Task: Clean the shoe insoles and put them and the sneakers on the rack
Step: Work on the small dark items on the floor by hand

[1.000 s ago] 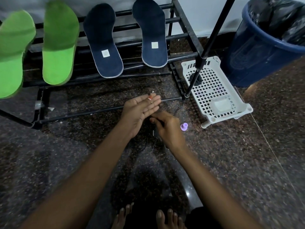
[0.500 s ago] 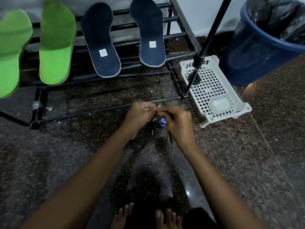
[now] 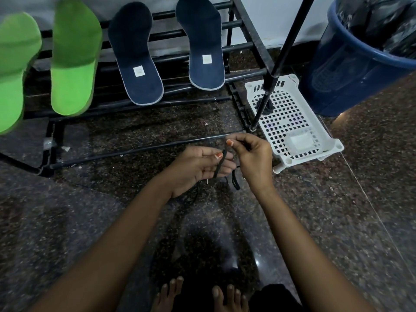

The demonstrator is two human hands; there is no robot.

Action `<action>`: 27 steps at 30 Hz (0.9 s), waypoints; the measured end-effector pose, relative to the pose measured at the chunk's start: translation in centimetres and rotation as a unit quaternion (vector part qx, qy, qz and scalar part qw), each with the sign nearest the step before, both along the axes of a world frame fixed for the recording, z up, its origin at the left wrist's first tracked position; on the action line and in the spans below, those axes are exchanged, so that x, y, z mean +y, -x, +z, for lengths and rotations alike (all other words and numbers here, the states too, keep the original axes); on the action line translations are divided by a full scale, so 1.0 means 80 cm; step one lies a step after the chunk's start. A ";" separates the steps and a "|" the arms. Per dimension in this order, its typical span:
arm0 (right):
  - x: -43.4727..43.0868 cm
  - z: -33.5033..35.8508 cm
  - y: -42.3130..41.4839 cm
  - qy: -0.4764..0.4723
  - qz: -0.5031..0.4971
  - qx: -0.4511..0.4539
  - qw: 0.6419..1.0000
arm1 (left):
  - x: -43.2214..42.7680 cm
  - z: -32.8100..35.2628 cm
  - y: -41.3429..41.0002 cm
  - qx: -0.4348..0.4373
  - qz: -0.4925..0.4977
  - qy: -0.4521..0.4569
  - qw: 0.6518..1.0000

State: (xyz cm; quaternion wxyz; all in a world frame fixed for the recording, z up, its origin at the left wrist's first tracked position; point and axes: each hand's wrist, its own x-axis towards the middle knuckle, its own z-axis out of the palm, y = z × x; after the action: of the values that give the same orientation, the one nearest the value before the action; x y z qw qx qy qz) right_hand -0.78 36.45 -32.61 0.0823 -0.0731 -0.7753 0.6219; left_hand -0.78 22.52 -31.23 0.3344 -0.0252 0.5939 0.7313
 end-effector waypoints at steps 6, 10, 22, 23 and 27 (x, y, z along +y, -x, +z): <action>-0.009 -0.011 -0.004 0.068 -0.008 -0.048 0.996 | 0.004 0.004 0.000 -0.018 0.065 -0.063 0.996; -0.020 -0.019 -0.013 0.056 0.005 -0.043 0.998 | 0.005 0.002 0.002 -0.033 0.123 -0.093 0.987; -0.035 -0.031 -0.033 -0.105 0.079 -0.039 0.991 | 0.005 -0.008 0.011 -0.034 0.227 -0.116 0.966; -0.034 -0.032 -0.034 -0.137 0.087 -0.032 0.986 | 0.005 -0.009 0.011 -0.026 0.224 -0.098 0.969; -0.028 -0.033 -0.035 -0.214 0.095 -0.013 0.972 | 0.006 -0.013 0.011 0.015 0.188 -0.001 0.982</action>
State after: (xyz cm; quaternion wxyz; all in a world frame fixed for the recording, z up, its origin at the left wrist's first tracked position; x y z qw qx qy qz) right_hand 1.99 34.23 -35.22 0.0266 0.0118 -0.8948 0.4455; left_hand -1.63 22.99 -32.24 0.1823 -0.1252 0.5829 0.7818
